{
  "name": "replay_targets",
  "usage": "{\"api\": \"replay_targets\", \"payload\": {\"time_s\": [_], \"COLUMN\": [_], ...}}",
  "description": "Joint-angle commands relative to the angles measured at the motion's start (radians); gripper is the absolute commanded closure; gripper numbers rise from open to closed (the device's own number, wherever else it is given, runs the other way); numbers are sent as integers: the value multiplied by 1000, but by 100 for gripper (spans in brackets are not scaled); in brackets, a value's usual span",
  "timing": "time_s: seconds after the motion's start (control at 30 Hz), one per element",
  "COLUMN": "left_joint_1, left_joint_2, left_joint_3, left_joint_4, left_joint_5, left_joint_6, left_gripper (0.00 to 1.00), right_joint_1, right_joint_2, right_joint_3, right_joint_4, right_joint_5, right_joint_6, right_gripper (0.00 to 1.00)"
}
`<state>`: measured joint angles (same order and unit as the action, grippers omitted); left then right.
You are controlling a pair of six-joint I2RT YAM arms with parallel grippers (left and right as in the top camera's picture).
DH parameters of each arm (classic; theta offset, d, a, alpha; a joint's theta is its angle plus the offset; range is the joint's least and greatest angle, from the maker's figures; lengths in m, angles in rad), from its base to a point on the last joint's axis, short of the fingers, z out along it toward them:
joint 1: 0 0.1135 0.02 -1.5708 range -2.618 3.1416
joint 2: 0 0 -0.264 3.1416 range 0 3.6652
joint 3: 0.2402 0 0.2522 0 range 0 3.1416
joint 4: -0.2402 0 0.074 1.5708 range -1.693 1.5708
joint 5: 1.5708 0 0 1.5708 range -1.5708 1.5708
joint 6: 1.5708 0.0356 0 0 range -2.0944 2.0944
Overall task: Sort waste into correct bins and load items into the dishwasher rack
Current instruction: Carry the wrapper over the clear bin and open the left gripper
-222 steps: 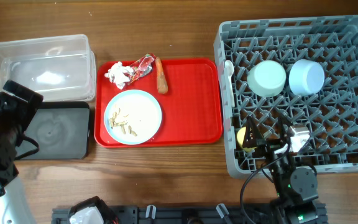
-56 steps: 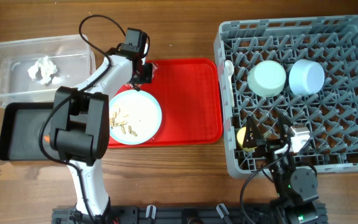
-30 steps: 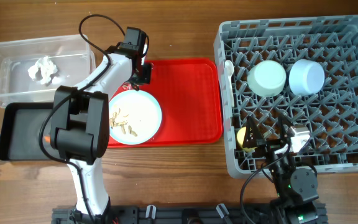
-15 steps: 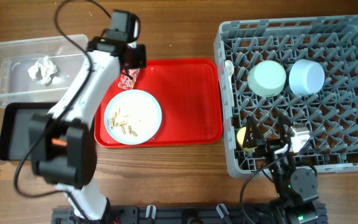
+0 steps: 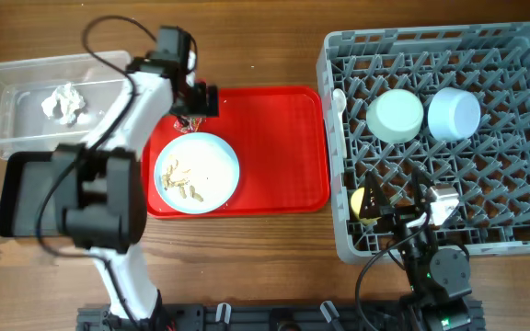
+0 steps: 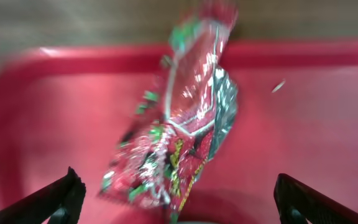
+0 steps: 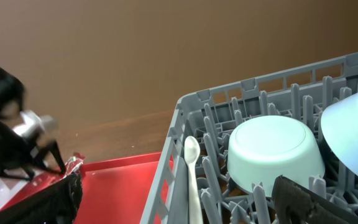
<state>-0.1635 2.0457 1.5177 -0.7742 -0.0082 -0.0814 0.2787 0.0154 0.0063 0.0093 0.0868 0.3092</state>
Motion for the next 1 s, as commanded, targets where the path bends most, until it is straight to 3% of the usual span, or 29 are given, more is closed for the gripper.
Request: {"api": "replay_targets", "payload": {"time_s": [0.0,0.13,0.27,0.53,0.67,0.77,0.8,0.87,0.9,0.97], "left_joint_1": [-3,-2,-2,23,137,237,270,324,340,365], "left_joint_2": [81,113,101,-143,-294,-285,-275,-238,-219,-200], "left_joint_3": [-11,-11,3,101,101,92,81,52,51,51], "left_joint_4": [25,74,89,-102,-186,-203,-203,-170,-156,-127], "left_joint_5": [7,7,7,-47,-222,-228,-229,-229,-228,-216], "left_joint_6": [75,74,69,-209,-392,-459,-480,-492,-492,-490], "left_gripper": [10,28,96,96,96,96,96,64,55,7], "right_joint_1": [2,2,2,2,2,2,2,2,2,2], "right_joint_2": [-11,-11,-11,-11,-11,-11,-11,-11,-11,-11], "right_joint_3": [-1,-1,-1,-1,-1,-1,-1,-1,-1,-1], "right_joint_4": [6,6,6,6,6,6,6,6,6,6], "right_joint_5": [-13,-13,-13,-13,-13,-13,-13,-13,-13,-13], "right_joint_6": [-19,-19,-19,-19,-19,-19,-19,-19,-19,-18], "right_gripper": [0,0,0,0,0,0,0,0,0,0]}}
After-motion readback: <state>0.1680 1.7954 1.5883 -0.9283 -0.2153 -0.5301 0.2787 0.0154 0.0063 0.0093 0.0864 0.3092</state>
